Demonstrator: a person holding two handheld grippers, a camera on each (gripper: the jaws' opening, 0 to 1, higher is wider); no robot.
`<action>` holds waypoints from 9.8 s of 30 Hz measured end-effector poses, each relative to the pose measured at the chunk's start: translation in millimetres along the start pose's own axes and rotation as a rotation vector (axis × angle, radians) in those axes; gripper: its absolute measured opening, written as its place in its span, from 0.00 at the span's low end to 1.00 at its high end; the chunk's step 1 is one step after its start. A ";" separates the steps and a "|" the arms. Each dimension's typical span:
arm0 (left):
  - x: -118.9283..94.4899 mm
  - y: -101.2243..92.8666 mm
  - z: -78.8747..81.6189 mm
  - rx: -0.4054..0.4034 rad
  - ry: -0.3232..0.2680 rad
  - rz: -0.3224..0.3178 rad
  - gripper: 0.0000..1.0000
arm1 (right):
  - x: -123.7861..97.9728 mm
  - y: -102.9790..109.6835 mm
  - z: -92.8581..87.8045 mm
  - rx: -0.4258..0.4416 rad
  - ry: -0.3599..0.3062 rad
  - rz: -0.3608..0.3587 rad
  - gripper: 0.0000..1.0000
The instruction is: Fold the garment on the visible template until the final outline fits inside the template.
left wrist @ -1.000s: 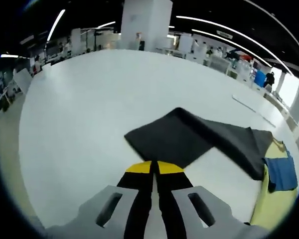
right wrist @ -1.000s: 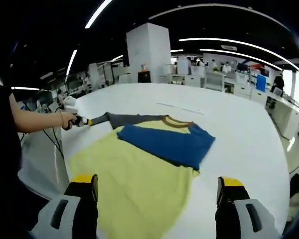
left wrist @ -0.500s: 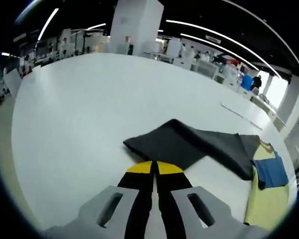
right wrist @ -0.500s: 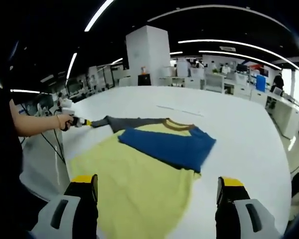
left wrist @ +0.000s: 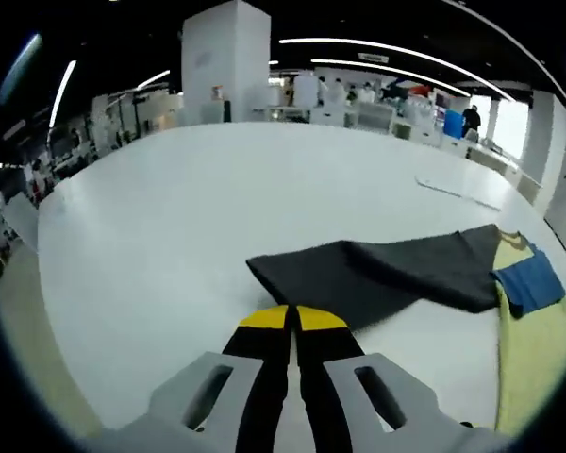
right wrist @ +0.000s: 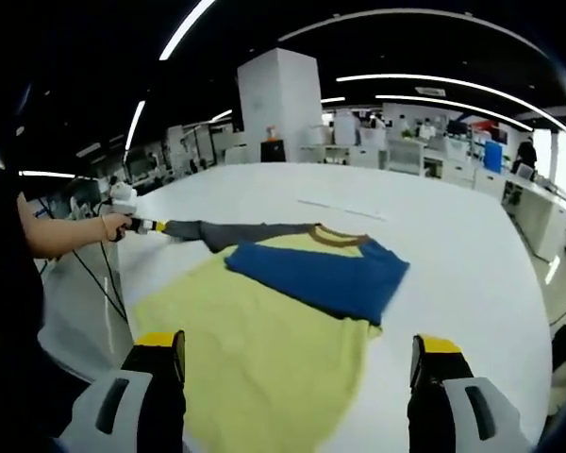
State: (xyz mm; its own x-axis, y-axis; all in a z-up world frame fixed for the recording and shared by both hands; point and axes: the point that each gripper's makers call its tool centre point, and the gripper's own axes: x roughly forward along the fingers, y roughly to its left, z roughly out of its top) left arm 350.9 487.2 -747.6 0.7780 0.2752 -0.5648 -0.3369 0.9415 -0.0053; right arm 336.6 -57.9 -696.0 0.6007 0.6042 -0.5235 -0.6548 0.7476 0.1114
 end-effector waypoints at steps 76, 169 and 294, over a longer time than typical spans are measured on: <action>-22.6 -198.0 86.8 0.177 -0.105 -0.575 0.00 | 1.3 33.2 -17.8 -0.045 0.040 0.068 0.99; -29.9 -548.6 -2.0 0.447 0.046 -1.066 0.00 | 0.4 9.3 -59.0 0.030 0.117 0.018 0.99; -155.8 -227.5 -175.3 1.029 0.208 -1.113 0.33 | -13.7 60.8 -145.4 -0.445 0.509 0.262 0.30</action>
State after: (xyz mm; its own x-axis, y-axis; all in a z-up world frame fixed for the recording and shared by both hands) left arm 213.3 196.1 -803.0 0.2640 -0.5885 -0.7642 0.9199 0.3918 0.0161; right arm 221.8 -60.8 -804.9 0.1819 0.4639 -0.8670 -0.9376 0.3476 -0.0107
